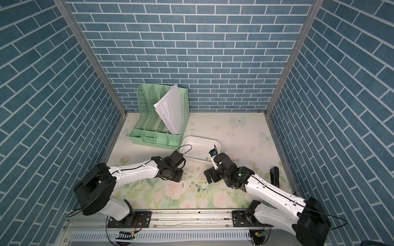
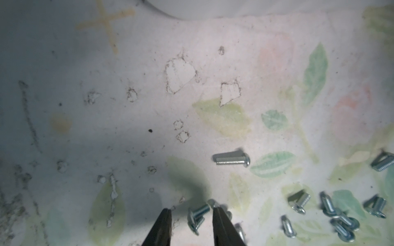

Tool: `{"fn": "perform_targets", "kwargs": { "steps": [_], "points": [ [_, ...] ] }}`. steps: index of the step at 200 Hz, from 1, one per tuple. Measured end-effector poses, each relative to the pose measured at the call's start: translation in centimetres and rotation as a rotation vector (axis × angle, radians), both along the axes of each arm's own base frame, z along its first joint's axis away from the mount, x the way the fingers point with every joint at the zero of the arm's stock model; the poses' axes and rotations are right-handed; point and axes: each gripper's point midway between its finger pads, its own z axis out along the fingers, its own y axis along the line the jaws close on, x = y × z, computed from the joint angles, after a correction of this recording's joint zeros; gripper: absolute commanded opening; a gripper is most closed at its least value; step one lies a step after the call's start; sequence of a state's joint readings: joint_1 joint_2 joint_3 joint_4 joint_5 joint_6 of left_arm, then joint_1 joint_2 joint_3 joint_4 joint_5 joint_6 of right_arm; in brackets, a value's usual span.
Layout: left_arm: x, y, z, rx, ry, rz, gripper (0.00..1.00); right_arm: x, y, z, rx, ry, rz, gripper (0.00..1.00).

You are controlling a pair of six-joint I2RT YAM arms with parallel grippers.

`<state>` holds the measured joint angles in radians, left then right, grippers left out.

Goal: Put the screws on the desktop into the storage box
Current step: Pick up the screw from the center of the board.

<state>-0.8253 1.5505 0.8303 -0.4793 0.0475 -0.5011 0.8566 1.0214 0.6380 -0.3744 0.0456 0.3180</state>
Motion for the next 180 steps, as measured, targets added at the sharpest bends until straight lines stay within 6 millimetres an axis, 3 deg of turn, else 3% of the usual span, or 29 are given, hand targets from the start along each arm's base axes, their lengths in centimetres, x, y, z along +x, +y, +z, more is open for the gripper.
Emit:
{"fn": "perform_targets", "kwargs": {
  "steps": [180],
  "points": [
    [0.03,0.19,-0.63,0.052,0.009,-0.004,0.29,-0.11,-0.25,-0.35,-0.007,0.002,-0.003,1.0]
  ]
}}
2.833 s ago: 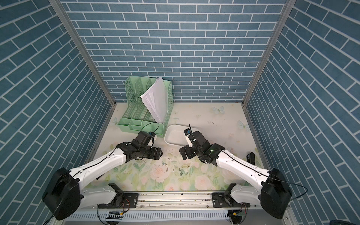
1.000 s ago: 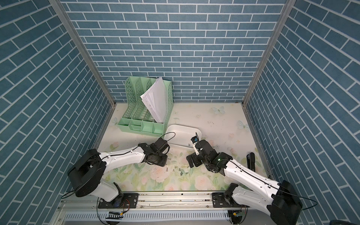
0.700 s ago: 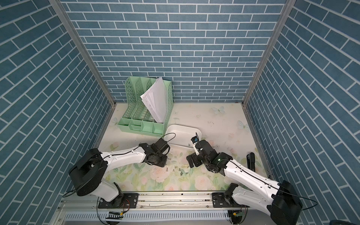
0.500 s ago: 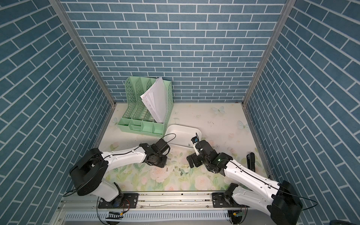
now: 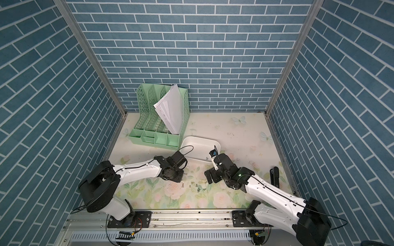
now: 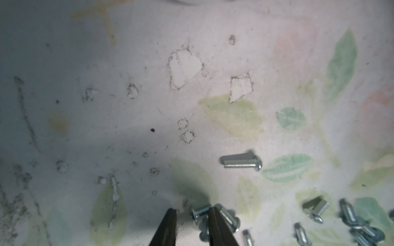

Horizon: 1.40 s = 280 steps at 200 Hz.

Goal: Put the screws on the desktop into the storage box
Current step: Pick up the screw from the center of the board.

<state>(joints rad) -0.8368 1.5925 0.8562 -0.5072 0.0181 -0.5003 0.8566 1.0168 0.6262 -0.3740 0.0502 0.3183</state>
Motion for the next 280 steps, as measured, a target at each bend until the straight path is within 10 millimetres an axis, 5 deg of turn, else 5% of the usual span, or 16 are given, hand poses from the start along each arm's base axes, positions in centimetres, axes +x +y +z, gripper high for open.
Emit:
{"fn": "perform_targets", "kwargs": {
  "steps": [280],
  "points": [
    [0.92,-0.89,0.43,-0.003,-0.019,-0.015,0.05,0.08,-0.15,-0.04,-0.005,-0.006,-0.006,1.0]
  ]
}}
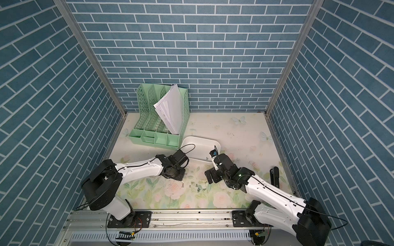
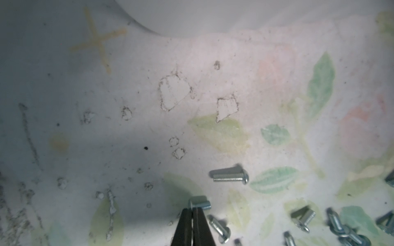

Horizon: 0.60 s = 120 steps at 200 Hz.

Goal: Put the screws on the desktop into the storage box
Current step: Pick up the screw from the center of the board.

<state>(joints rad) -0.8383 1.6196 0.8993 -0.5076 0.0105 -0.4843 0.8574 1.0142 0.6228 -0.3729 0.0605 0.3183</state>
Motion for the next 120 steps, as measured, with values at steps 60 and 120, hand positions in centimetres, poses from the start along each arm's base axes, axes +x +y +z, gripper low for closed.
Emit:
{"fn": "perform_targets", "kwargs": {
  "steps": [60,120],
  "points": [
    [0.4,-0.4,0.8,-0.006,-0.01,-0.002,0.01,0.1,-0.1,0.4,0.008,-0.014,-0.005,1.0],
    [1.6,-1.7,2.7,-0.04,-0.041,-0.002,0.01,0.4,-0.5,1.4,0.035,-0.043,-0.042,1.0]
  ]
}}
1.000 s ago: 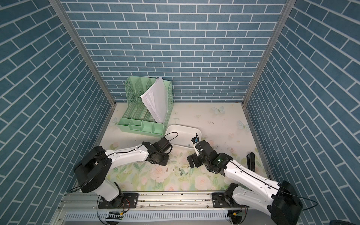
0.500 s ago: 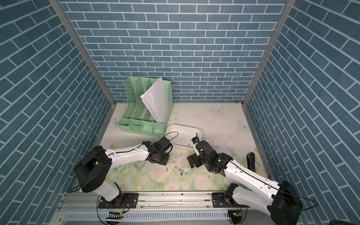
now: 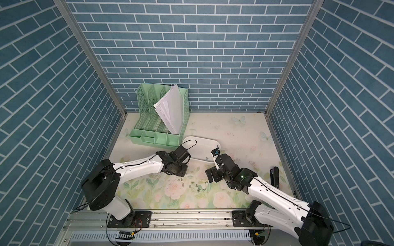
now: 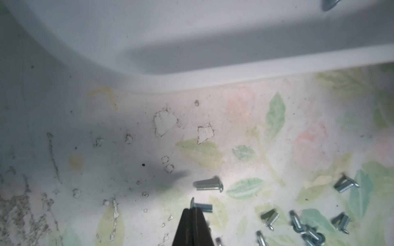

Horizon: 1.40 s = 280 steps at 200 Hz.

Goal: Put the screws on the desktop into the storage box
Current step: Pick up the screw from the center of the board, then place the screw in the storage box.

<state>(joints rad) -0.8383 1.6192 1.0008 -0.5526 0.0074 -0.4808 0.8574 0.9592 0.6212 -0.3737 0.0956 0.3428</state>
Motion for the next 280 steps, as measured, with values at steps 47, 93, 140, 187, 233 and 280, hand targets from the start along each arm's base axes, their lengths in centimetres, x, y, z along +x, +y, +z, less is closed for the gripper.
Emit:
{"fn": "perform_targets", "kwargs": {
  "steps": [47,93,140,187,233,280],
  "points": [
    [1.9,-1.7,2.9,-0.048,-0.057,-0.007,0.0,0.2,-0.4,0.6,0.018,-0.019,-0.028,1.0],
    [4.5,-3.5,5.3,-0.095,-0.117,-0.008,0.0,0.2,-0.8,0.6,0.021,-0.03,-0.049,1.0],
    [7.2,-4.9,5.0,-0.103,-0.136,0.0,0.01,0.3,-1.0,0.7,0.029,-0.03,-0.068,1.0],
    [9.5,-5.6,4.6,-0.113,-0.15,0.008,0.42,0.2,-1.0,0.6,0.03,-0.026,-0.073,1.0],
    [10.1,-5.4,4.9,-0.119,-0.154,0.008,0.9,0.2,-1.1,0.1,0.025,-0.003,-0.086,0.99],
    [9.6,-4.2,6.3,-0.136,-0.171,0.018,1.0,-0.2,-0.7,-1.8,-0.02,0.051,-0.086,0.97]
  ]
}}
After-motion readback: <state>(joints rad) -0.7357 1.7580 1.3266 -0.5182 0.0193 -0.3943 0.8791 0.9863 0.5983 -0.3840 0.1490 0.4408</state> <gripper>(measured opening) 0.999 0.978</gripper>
